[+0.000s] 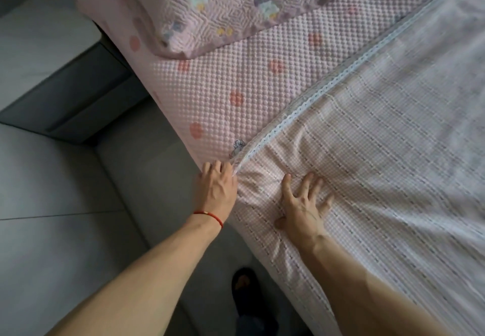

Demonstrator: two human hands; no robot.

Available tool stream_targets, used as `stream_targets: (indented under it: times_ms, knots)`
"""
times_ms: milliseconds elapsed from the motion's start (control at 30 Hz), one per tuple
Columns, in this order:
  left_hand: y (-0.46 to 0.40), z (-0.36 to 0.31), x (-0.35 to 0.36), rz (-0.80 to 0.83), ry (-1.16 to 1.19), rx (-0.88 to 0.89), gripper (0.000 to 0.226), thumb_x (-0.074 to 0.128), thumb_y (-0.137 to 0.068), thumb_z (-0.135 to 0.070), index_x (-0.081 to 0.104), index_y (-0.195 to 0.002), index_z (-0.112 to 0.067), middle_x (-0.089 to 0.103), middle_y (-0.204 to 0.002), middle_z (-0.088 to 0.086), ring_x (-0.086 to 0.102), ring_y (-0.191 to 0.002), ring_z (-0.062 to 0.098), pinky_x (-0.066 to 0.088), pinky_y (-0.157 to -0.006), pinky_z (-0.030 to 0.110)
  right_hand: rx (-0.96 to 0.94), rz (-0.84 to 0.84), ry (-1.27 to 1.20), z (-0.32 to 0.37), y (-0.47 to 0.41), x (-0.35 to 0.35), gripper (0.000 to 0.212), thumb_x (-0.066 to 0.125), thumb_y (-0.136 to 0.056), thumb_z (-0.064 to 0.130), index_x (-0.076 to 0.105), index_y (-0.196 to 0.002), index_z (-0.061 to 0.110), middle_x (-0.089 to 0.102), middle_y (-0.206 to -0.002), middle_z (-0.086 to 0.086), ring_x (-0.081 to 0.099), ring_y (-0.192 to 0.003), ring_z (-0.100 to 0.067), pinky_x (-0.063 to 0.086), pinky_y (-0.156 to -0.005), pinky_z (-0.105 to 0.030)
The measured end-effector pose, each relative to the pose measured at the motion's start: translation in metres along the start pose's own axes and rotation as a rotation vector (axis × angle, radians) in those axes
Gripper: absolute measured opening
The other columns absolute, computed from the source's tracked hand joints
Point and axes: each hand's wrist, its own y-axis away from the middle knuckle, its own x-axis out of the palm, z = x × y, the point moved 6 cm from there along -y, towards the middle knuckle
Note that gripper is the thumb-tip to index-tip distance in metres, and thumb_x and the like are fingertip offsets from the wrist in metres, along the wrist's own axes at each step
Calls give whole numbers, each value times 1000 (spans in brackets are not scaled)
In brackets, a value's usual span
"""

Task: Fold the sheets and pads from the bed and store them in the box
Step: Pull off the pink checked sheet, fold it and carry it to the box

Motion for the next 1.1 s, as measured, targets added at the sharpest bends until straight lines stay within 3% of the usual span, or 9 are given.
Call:
stream_targets:
  times_ms: [167,233,333,400,467,600,733,967,1100]
  knots:
    - [43,-34,-32,151,108,184,25,49,-95,-1,49,-119,-10,51,-67,5,50,-56,29,43,-57,37,-57,45,-74,-6,1,-9,112,82,-81,39,5,-162,32,-14,-166,-26,-15,-153,-48,-4,-116,-72]
    - [73,-62,-46,209,121,286,34,47,-97,-4,38,-126,-18,54,-67,3,52,-55,29,48,-60,39,-94,91,-260,-20,10,-25,81,72,-87,34,32,-157,39,9,-169,-18,10,-156,-37,9,-122,-65]
    - [120,-120,-50,360,87,405,47,42,-99,-15,27,-142,-27,69,-90,14,66,-82,40,52,-73,44,29,42,-1004,-59,57,-62,27,54,-99,26,74,-113,16,71,-118,-19,66,-107,-31,55,-95,-54]
    - [158,-167,-50,444,81,466,46,38,-99,-16,26,-142,-28,69,-98,15,67,-90,41,52,-76,44,200,-79,-1516,-93,109,-81,33,45,-101,21,73,-89,10,75,-84,-14,68,-82,-29,60,-70,-41]
    - [199,-228,-52,518,148,547,48,38,-97,-12,25,-140,-29,68,-94,16,65,-87,41,52,-74,45,318,-191,-1724,-137,172,-85,38,44,-102,30,73,-86,14,75,-76,-2,69,-74,-22,55,-64,-33]
    - [276,-334,-51,706,247,682,42,43,-98,-14,35,-138,-25,69,-104,16,65,-97,38,45,-76,40,339,-418,-1485,-224,271,-61,23,67,-94,30,78,-99,11,79,-92,-6,75,-86,-21,60,-78,-47]
    - [335,-414,-22,766,200,826,39,44,-96,-15,40,-135,-15,70,-103,21,63,-97,45,44,-77,47,458,-433,-1563,-309,344,-16,39,71,-91,35,70,-90,-4,68,-73,-8,63,-71,-19,49,-61,-36]
    - [452,-516,13,1008,227,992,42,51,-95,-11,40,-136,-11,68,-102,16,63,-91,36,45,-75,38,580,-590,-1454,-432,460,63,43,70,-95,45,56,-62,21,46,-57,13,42,-58,-7,32,-57,-30]
    - [482,-524,33,1118,45,1044,37,52,-100,-27,49,-137,-22,66,-125,3,62,-113,26,48,-97,37,704,-573,-1280,-484,505,121,44,67,-92,43,60,-69,6,48,-58,9,43,-57,-10,35,-56,-37]
